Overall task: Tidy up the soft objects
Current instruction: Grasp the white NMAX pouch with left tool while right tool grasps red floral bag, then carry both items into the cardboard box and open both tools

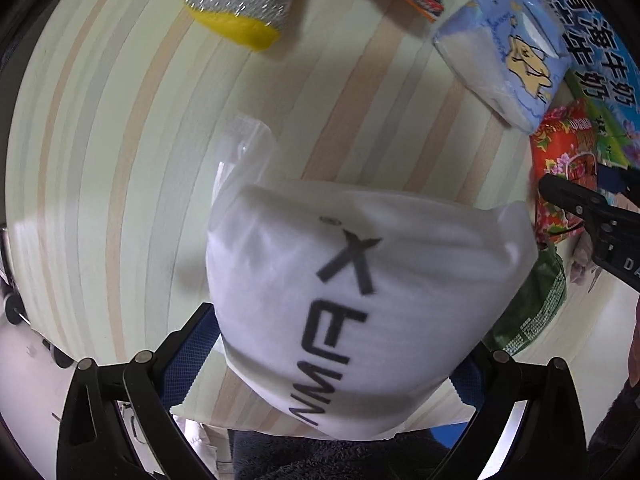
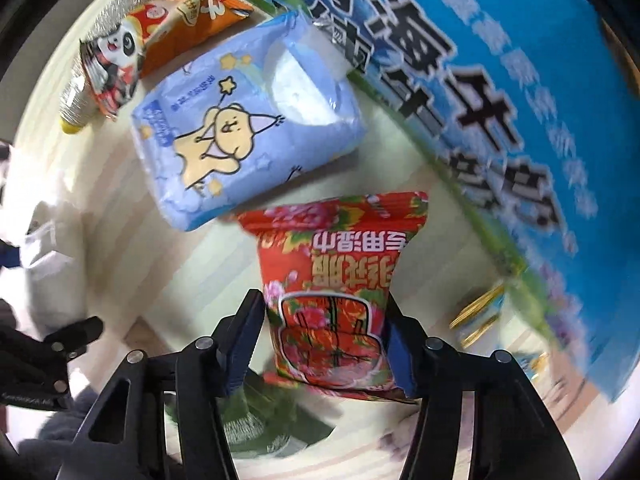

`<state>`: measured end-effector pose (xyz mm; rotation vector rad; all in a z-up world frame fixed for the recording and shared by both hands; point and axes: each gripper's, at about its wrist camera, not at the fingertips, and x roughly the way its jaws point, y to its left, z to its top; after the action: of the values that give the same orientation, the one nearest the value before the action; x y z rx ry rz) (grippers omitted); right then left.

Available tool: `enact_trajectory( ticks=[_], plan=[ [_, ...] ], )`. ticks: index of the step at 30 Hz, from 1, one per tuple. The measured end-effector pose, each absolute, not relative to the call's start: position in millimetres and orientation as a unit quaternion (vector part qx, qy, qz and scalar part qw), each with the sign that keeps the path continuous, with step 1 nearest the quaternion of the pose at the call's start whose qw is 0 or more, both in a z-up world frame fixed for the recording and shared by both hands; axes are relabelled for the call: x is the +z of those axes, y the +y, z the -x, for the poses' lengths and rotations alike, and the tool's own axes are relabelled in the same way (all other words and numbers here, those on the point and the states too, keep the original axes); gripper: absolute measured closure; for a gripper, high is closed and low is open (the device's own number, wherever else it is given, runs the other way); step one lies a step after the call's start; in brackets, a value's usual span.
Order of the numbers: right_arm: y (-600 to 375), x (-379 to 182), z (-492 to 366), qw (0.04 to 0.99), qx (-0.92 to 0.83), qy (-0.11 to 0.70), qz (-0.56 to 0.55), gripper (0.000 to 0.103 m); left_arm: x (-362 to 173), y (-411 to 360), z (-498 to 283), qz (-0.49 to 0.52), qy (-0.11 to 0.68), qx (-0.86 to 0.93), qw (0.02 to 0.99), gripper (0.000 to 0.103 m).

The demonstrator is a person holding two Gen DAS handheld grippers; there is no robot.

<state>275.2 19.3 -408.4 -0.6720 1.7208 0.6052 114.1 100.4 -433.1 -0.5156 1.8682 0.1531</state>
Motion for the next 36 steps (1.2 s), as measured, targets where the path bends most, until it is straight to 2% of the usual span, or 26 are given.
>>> enact_trajectory(
  ticks=[5,7,10,12,15,20,26,36],
  plan=[
    [19.7,-413.1,-294.8,0.571,0.246,0.734,0.276,0.043,-451.4,102.0,-130.3,0.206,0.79,0.078,0.572,0.0],
    [19.3,-413.7,-301.1,0.572,0.242,0.732,0.279,0.043,-448.8,109.1,-134.3,0.202,0.784,0.087,0.58,0.004],
    [20.1,-415.2,-306.3,0.572,0.231,0.732,0.288,0.044,-440.8,116.2,-128.4,0.195,0.774,0.087,0.597,0.021],
    [21.8,-417.9,-302.8,0.572,0.226,0.733,0.291,0.051,-433.3,118.9,-123.5,0.189,0.766,0.091,0.607,0.028],
    [20.4,-415.6,-309.1,0.577,0.218,0.732,0.288,0.055,-423.3,121.5,-119.0,0.185,0.756,0.1,0.62,0.034],
    [10.1,-396.1,-314.9,0.59,0.198,0.749,0.229,0.057,-391.7,121.1,-115.0,0.183,0.735,0.11,0.644,0.037],
    [-5.6,-345.2,-321.9,0.618,0.198,0.746,0.146,0.057,-333.3,103.8,-118.7,0.174,0.698,0.108,0.686,0.038],
    [-55.6,-224.6,-306.9,0.688,0.206,0.693,0.063,0.057,-223.7,67.9,-175.2,0.14,0.633,0.048,0.76,0.038]
  ],
)
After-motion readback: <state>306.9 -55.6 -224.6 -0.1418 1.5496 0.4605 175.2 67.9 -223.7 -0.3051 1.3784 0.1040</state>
